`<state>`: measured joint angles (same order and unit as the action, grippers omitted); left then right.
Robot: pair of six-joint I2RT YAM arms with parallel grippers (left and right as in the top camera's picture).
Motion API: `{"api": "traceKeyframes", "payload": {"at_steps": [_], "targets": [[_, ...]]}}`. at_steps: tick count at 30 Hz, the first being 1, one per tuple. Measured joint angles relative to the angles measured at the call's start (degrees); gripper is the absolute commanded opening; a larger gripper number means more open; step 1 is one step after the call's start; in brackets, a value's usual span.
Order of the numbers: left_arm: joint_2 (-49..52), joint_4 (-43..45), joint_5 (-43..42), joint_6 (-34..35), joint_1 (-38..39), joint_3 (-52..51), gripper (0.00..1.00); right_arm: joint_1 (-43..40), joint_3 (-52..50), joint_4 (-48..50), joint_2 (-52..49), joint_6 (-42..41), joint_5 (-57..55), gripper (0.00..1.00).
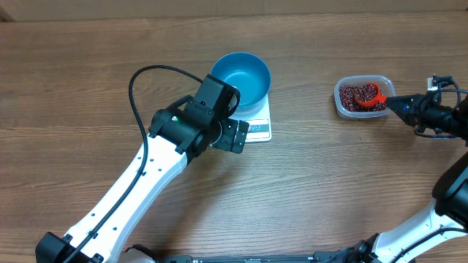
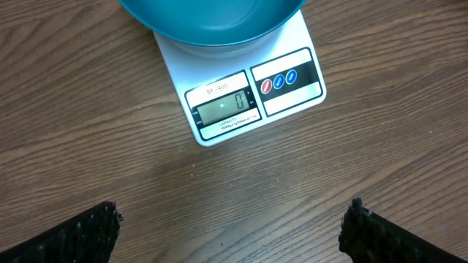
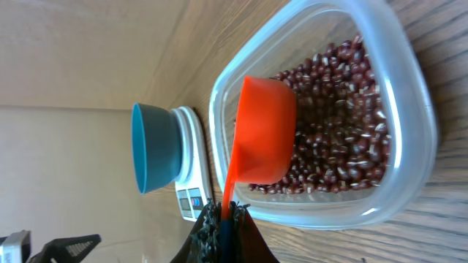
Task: Scoop item into bowl and weigh 150g on scale
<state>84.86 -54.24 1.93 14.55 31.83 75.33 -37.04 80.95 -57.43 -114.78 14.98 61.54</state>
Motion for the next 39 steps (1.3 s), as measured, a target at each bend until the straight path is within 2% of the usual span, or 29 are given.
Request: {"api": "traceKeyframes", "payload": {"at_steps": [39], "targets": [[0.0, 0.0, 0.02, 0.0, 0.0, 0.0, 1.0, 0.02, 0.0, -4.13, 0.0, 2.27, 11.78, 0.03]]}}
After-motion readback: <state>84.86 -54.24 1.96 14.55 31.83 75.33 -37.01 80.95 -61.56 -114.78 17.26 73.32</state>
